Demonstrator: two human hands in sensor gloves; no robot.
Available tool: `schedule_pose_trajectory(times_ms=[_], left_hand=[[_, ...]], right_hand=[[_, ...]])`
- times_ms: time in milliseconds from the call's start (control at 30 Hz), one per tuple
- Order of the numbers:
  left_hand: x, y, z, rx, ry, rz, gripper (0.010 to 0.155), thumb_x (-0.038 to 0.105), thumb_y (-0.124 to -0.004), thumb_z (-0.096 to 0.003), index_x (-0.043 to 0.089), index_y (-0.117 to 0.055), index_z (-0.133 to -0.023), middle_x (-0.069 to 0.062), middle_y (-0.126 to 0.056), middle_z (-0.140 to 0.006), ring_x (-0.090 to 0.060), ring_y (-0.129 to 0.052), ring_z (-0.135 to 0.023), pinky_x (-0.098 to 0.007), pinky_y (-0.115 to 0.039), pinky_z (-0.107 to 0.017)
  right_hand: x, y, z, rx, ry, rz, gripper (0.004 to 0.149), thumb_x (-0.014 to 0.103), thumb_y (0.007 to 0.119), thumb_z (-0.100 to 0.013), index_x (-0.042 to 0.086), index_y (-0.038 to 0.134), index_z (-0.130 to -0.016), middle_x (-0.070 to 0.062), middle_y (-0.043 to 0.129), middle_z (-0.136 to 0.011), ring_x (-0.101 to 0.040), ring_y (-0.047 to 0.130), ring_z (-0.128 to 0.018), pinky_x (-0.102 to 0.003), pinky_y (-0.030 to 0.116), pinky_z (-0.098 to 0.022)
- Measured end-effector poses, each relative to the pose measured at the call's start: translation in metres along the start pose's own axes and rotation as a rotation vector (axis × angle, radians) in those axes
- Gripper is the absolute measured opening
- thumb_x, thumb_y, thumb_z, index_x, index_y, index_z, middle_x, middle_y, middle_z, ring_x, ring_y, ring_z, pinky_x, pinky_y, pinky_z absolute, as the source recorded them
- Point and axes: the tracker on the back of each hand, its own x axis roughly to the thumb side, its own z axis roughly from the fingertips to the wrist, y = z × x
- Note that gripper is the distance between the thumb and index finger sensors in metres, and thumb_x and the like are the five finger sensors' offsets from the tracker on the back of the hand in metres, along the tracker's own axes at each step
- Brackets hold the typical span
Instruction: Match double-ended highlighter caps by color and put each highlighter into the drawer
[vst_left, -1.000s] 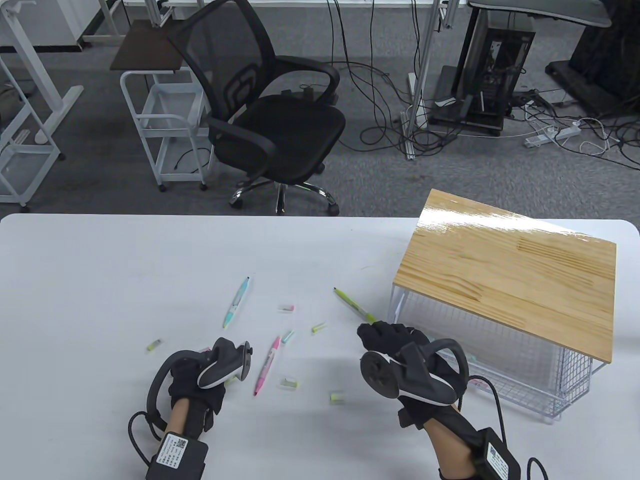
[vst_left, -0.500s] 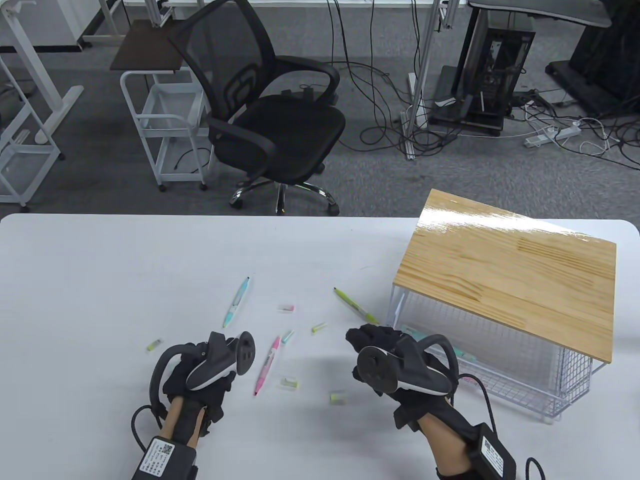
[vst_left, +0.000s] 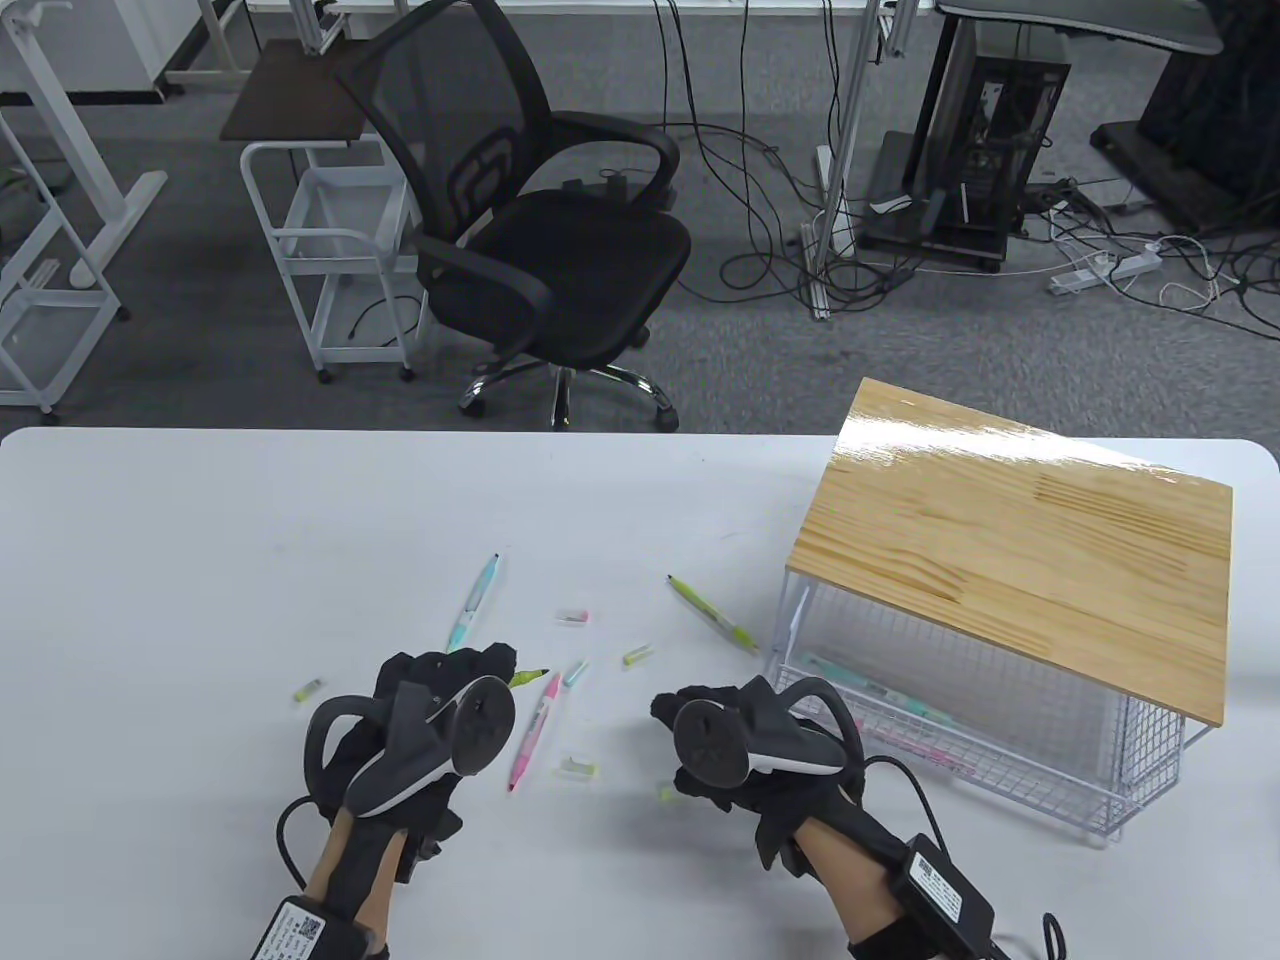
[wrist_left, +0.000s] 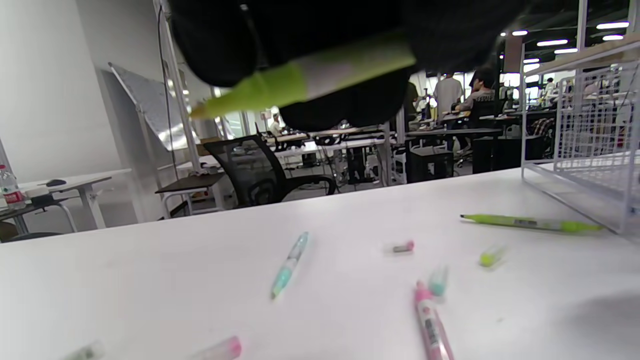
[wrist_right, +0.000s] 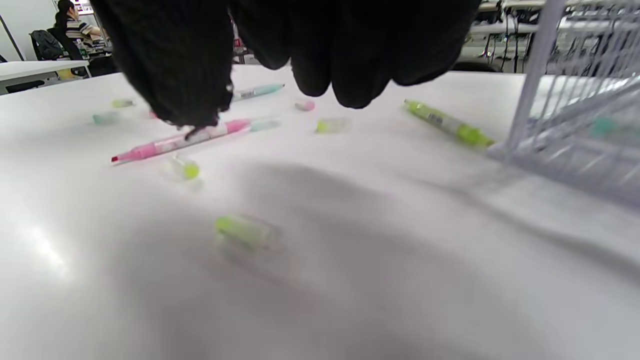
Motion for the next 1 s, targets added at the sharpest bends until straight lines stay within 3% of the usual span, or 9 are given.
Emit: schedule_pose_trajectory(times_ms=[567, 1000], left_hand=[[0.002, -0.002, 0.0, -0.023, 0.011, -0.029, 0.05, 0.045, -0.067, -0.0583, 0.043, -0.054, -0.106, 0.013, -0.079, -0.105, -0.014, -0.084, -0.097, -0.051, -0.067, -0.082], [0.004, -0.002, -0.001, -0.038, 0.015, -0.049, 0.05, 0.045, -0.067, -0.0582, 0.043, -0.054, -0.106, 0.013, -0.08, -0.104, -0.014, -0.085, -0.097, -0.051, -0.067, -0.082]], right_hand=[[0.015, 0.037, -0.019, 0.146, -0.026, 0.068, 0.073, 0.043, 0.083, -0.051, 0.023, 0.052, -0.114, -0.01, 0.068, -0.113, -0.032, 0.081, -0.098, -0.049, 0.07, -0.074], [0.029, 0.047, -0.023, 0.086, -0.031, 0.239, 0.066, 0.039, 0.086, -0.049, 0.028, 0.06, -0.108, -0.005, 0.076, -0.103, -0.025, 0.087, -0.087, -0.05, 0.073, -0.072]])
